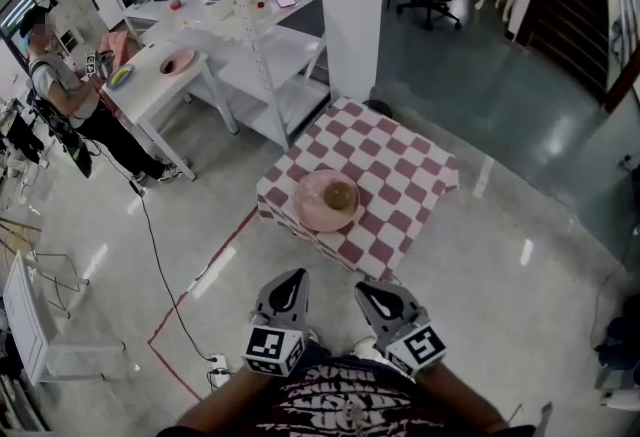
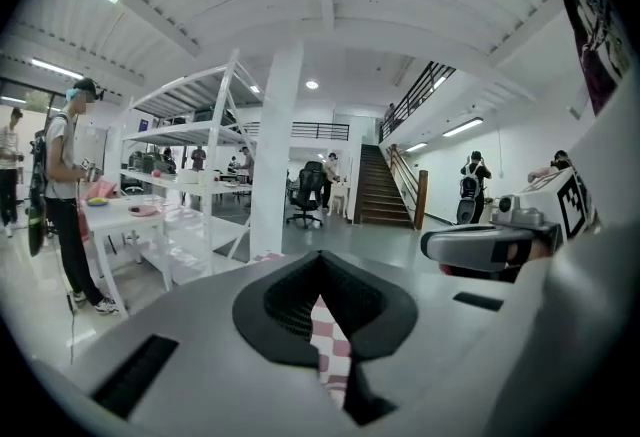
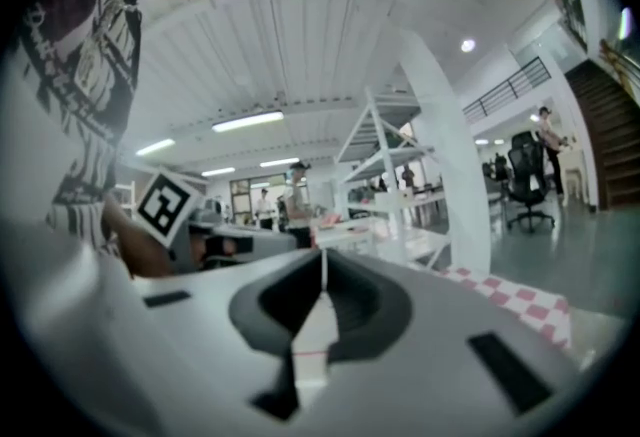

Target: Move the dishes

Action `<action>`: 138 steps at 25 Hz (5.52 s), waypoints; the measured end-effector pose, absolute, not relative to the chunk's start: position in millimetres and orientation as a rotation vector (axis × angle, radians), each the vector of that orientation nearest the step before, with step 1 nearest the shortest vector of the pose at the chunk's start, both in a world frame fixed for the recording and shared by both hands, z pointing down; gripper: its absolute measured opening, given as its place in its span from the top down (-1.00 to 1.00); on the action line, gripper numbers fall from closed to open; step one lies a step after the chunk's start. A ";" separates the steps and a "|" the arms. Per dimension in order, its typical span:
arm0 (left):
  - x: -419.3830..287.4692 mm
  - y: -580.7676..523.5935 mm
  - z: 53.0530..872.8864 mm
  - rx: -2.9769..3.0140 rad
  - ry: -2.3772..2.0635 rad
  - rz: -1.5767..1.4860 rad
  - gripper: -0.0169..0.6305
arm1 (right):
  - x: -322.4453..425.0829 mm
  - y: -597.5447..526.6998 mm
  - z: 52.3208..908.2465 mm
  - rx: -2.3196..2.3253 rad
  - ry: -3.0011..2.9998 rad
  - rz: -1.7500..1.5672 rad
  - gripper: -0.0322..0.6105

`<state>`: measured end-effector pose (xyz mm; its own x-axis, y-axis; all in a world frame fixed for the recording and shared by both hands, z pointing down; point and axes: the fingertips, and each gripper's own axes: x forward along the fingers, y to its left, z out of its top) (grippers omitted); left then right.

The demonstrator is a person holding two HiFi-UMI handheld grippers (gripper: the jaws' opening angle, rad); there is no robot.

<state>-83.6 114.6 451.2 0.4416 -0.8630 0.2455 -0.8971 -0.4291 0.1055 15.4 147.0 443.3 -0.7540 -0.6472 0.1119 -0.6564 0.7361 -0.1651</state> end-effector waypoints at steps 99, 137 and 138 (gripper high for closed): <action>-185.4 -270.0 750.1 2.150 -0.622 1.105 0.87 | 69.3 -115.7 858.7 1.665 -1.383 1.742 0.78; -149.6 -152.7 732.2 2.018 -0.901 0.978 0.87 | 215.4 -77.5 842.3 1.908 -1.420 1.688 0.44; -152.7 -154.2 732.4 2.016 -0.903 0.973 0.87 | 206.3 -80.0 833.1 1.897 -1.451 1.663 0.44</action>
